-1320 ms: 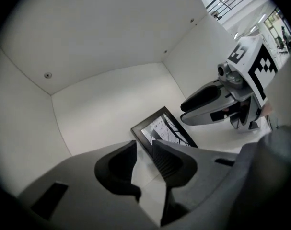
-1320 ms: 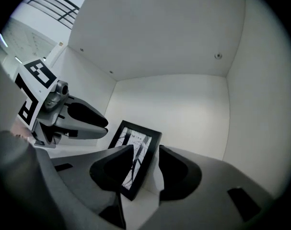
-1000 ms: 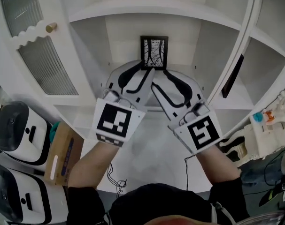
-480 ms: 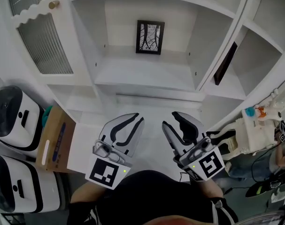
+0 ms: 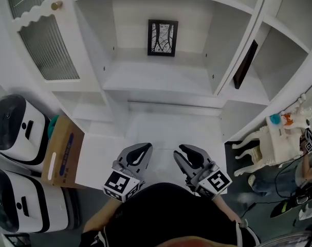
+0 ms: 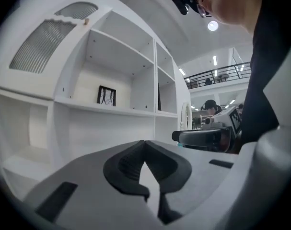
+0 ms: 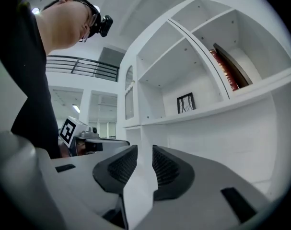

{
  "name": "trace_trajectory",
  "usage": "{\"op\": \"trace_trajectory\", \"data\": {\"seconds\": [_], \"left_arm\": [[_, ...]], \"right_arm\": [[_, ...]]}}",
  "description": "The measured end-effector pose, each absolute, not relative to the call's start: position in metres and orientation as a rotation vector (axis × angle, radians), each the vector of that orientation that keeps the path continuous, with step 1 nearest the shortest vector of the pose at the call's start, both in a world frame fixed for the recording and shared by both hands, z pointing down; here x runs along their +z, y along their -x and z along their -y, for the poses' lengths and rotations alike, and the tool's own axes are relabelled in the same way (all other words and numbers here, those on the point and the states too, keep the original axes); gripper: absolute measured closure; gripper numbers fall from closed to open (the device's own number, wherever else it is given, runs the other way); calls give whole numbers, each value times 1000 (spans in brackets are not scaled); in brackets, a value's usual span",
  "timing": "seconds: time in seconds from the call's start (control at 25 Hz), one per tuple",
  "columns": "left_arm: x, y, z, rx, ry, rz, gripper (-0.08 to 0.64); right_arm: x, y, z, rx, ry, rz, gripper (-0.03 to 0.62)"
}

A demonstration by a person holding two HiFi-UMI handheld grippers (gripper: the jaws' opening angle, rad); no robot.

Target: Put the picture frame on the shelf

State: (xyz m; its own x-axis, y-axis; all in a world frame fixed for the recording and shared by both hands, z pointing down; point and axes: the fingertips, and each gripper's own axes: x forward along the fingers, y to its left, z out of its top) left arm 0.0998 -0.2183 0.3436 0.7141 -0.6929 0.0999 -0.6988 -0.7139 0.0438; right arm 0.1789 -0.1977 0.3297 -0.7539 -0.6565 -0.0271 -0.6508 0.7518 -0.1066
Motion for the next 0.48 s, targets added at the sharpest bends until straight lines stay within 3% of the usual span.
{"op": "trace_trajectory", "data": {"seconds": [0.28, 0.48], "left_arm": [[415, -103, 223, 194, -2668, 1127, 554], [431, -102, 215, 246, -2640, 1117, 554]], "right_arm": [[378, -180, 200, -301, 1036, -2896, 502], [394, -185, 199, -374, 1035, -2861, 550]]}}
